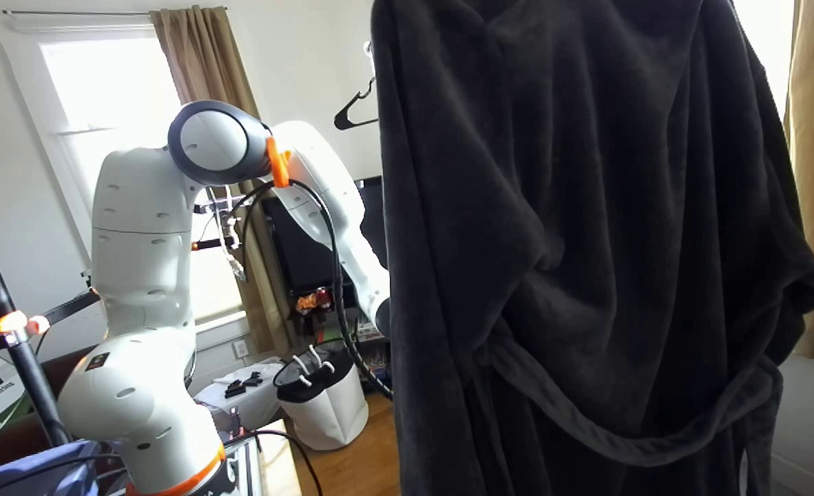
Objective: Hang the white coat hanger on the top railing
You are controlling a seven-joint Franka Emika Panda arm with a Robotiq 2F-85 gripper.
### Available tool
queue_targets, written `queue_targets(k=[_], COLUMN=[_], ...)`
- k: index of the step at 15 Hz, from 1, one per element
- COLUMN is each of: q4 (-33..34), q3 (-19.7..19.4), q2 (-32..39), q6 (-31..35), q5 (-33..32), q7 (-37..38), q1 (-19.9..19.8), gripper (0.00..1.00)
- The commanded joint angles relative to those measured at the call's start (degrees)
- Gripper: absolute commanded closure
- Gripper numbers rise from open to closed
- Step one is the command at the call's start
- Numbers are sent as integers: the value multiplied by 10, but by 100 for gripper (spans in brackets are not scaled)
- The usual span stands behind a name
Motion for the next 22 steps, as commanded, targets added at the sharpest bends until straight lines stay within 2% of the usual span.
queue_targets(k=[1, 5, 10, 12, 13, 14, 17, 18, 19, 20, 21, 22], q4=[-28, -64, -158, -197, -219, -157, -161, -155, -196, -191, -156, -159], q3=[18, 25, 9, -14, -28, -43, -59, -63, -69, -75, -82, -94], q2=[-27, -63, -151, -192, -217, -184, -241, -252, -296, -306, -293, -310], q6=[20, 57, 104, 90, 76, 45, 0, -11, -2, -8, -22, -27], q5=[37, 84, 99, 53, 8, -53, -169, -189, -198, -191, -174, -151], q7=[-34, -45, -33, 3, 22, 44, 76, 71, 54, 29, 2, -35], q1=[-15, -21, -10, 6, 11, 9, 7, 8, 9, 14, 22, 32], gripper=[99, 99, 99, 99, 99, 99, 99, 99, 99, 99, 99, 99])
